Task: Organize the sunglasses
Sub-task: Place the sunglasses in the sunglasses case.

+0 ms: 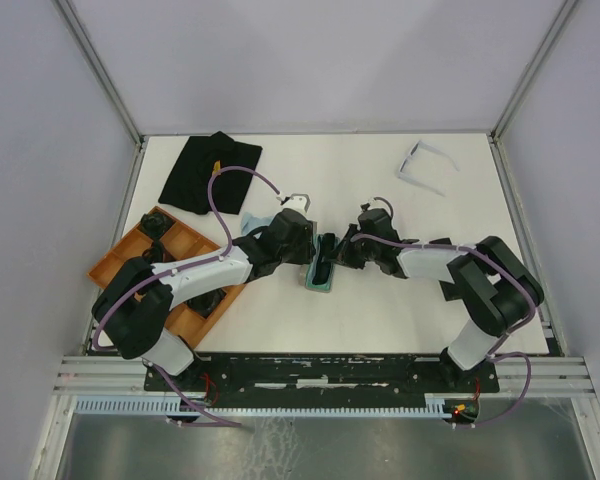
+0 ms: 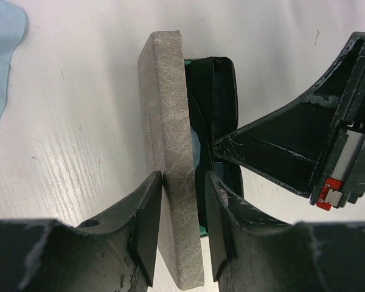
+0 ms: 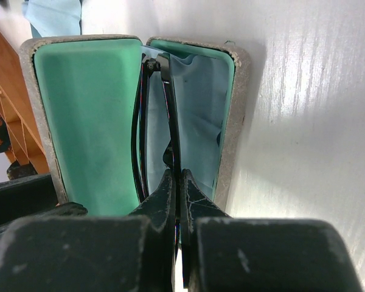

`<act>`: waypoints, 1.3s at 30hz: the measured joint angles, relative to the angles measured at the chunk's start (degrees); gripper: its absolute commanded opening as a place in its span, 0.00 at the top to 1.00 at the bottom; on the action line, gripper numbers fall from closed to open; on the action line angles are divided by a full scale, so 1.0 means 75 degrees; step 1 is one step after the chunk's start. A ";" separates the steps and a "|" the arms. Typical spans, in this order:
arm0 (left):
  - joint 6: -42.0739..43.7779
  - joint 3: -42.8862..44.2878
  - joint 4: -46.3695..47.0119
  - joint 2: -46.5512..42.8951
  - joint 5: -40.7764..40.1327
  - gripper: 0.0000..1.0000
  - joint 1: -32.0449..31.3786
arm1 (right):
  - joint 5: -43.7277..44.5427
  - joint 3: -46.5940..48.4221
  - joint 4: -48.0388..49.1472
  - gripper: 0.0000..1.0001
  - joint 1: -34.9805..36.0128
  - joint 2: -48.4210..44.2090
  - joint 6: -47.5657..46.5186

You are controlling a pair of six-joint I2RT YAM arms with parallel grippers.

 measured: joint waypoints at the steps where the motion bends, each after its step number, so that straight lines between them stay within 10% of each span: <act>1: 0.0000 0.0000 0.0000 0.0000 0.0000 0.59 0.0000 | -0.0029 0.0012 0.0035 1.00 0.0000 0.0052 0.0009; 14: 0.0052 0.0000 0.0003 0.0000 0.0122 0.60 0.0003 | -0.0283 0.0198 0.0364 1.00 0.0035 0.0586 0.0146; 39: 0.0274 0.0000 0.0000 0.0000 0.0122 0.60 0.0009 | 0.0271 0.1081 -0.1463 0.58 0.0070 0.0233 -0.1102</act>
